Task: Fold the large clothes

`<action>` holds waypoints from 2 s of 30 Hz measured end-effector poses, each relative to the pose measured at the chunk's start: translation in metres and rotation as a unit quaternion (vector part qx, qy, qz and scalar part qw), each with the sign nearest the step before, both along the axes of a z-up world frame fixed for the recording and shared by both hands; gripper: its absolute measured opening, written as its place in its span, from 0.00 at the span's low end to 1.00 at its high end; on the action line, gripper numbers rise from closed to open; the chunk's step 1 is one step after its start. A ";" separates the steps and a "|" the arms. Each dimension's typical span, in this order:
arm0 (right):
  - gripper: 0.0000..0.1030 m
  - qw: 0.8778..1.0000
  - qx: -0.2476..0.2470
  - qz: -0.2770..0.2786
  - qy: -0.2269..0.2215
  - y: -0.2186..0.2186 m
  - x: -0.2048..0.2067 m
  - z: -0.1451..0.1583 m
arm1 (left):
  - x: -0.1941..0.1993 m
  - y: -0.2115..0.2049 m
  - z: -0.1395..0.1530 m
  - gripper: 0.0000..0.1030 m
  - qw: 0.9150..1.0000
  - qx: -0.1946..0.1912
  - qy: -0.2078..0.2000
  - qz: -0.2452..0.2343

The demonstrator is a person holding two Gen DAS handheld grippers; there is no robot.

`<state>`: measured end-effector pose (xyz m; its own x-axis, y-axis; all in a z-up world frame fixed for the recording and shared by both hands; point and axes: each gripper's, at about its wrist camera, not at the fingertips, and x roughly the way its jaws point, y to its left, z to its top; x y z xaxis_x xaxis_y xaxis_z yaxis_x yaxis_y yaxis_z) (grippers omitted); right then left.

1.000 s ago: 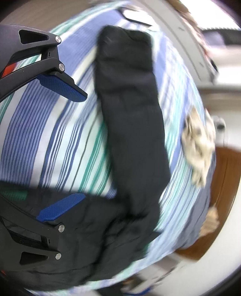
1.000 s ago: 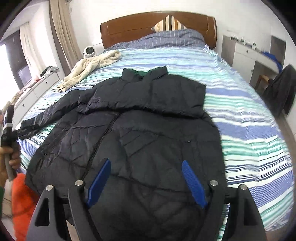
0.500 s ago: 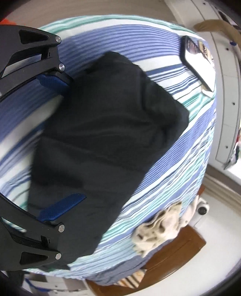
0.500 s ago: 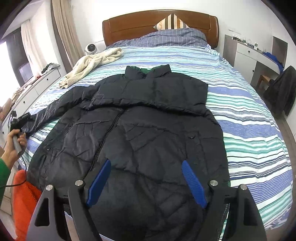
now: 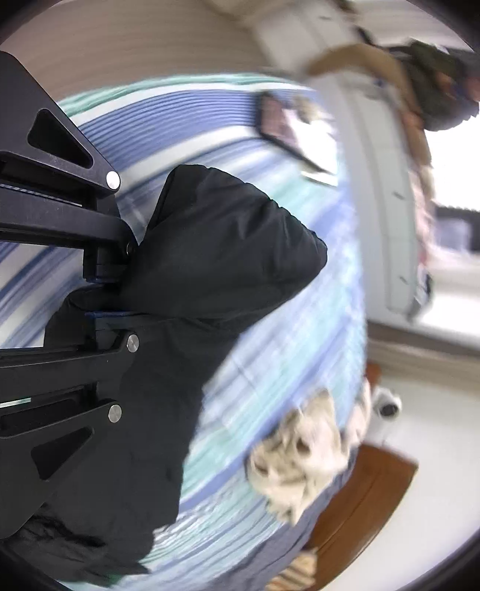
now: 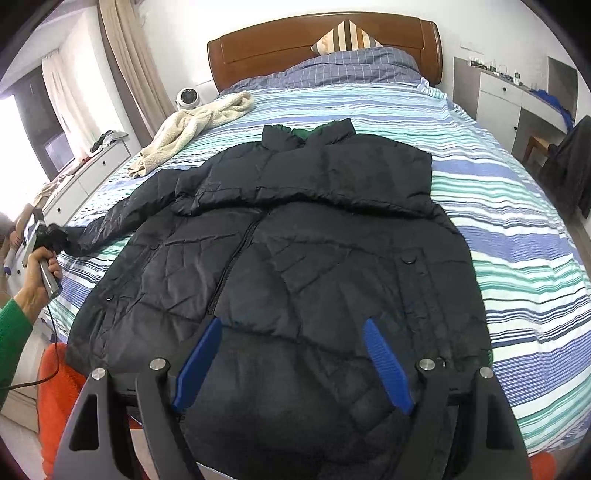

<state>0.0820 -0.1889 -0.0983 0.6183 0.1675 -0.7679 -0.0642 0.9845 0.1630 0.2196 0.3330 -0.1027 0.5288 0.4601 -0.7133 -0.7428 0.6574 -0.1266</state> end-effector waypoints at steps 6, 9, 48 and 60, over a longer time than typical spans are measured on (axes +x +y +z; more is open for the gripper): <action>0.79 1.000 0.013 -0.009 -0.004 -0.007 -0.003 -0.002 | 0.037 -0.081 0.080 0.07 0.986 0.114 -0.033 -0.113; 0.79 1.000 0.019 -0.018 -0.007 -0.013 -0.005 -0.002 | 0.054 -0.137 0.113 0.07 0.970 0.159 -0.055 -0.175; 0.79 0.978 0.202 -0.053 0.003 -0.119 0.143 -0.008 | 0.004 -0.401 0.045 0.97 0.855 0.180 0.034 -0.486; 0.79 0.894 0.437 0.033 0.096 -0.016 0.171 -0.033 | -0.007 -0.376 0.011 0.97 0.869 0.165 0.035 -0.466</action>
<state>0.2530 -0.2048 -0.1314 0.4560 0.7863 -0.4169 -0.0065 0.4714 0.8819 0.2128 -0.0425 -0.0917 0.7421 0.0408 -0.6691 0.1323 0.9696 0.2058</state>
